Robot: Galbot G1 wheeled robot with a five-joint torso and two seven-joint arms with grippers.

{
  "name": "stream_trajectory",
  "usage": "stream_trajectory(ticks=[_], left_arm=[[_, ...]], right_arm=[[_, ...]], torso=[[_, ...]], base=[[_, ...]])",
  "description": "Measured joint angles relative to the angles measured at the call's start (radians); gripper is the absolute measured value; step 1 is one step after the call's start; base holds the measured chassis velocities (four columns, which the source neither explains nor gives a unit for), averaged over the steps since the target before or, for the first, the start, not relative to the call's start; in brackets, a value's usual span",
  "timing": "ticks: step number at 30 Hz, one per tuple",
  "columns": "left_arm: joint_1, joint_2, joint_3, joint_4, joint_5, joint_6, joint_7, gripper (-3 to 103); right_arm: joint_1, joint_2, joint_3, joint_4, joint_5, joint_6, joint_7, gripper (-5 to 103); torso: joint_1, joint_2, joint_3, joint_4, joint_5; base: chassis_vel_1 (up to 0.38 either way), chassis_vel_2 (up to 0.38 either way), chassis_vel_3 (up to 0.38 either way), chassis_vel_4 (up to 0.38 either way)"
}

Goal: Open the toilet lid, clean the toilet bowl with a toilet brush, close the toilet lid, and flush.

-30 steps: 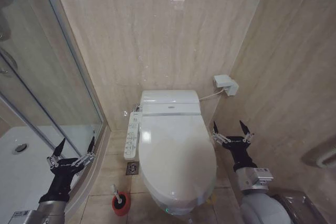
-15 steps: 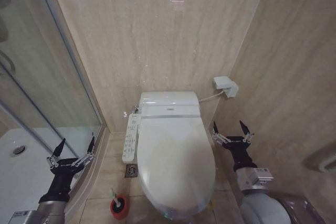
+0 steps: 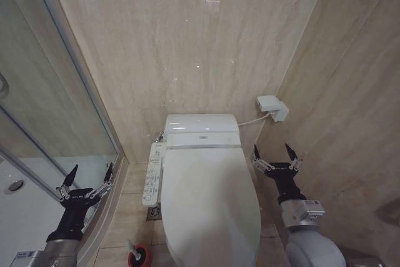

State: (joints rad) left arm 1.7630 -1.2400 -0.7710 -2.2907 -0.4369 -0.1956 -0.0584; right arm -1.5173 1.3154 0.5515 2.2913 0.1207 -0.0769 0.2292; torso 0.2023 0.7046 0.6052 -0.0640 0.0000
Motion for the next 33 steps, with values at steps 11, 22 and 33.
stream_trajectory(ticks=[11, 22, 33], left_arm=[[0.000, 0.000, 0.000, 0.000, 0.000, 0.000, 0.000, 100], [0.000, 0.000, 0.000, 0.000, 0.000, 0.000, 0.000, 100], [0.000, 0.000, 0.000, 0.000, 0.000, 0.000, 0.000, 100]], right_arm=[[0.001, 0.000, 0.000, 0.000, 0.000, 0.000, 0.000, 100], [0.000, 0.000, 0.000, 0.000, 0.000, 0.000, 0.000, 100], [0.000, 0.000, 0.000, 0.000, 0.000, 0.000, 0.000, 100]], torso=[[0.001, 0.000, 0.001, 0.0001, 0.0000], [0.000, 0.000, 0.000, 0.0000, 0.0000], [0.001, 0.000, 0.000, 0.0000, -0.0001]], base=[[-0.052, 0.056, 0.069, -0.058], [-0.019, 0.026, 0.019, -0.012], [-0.052, 0.046, 0.047, -0.049]])
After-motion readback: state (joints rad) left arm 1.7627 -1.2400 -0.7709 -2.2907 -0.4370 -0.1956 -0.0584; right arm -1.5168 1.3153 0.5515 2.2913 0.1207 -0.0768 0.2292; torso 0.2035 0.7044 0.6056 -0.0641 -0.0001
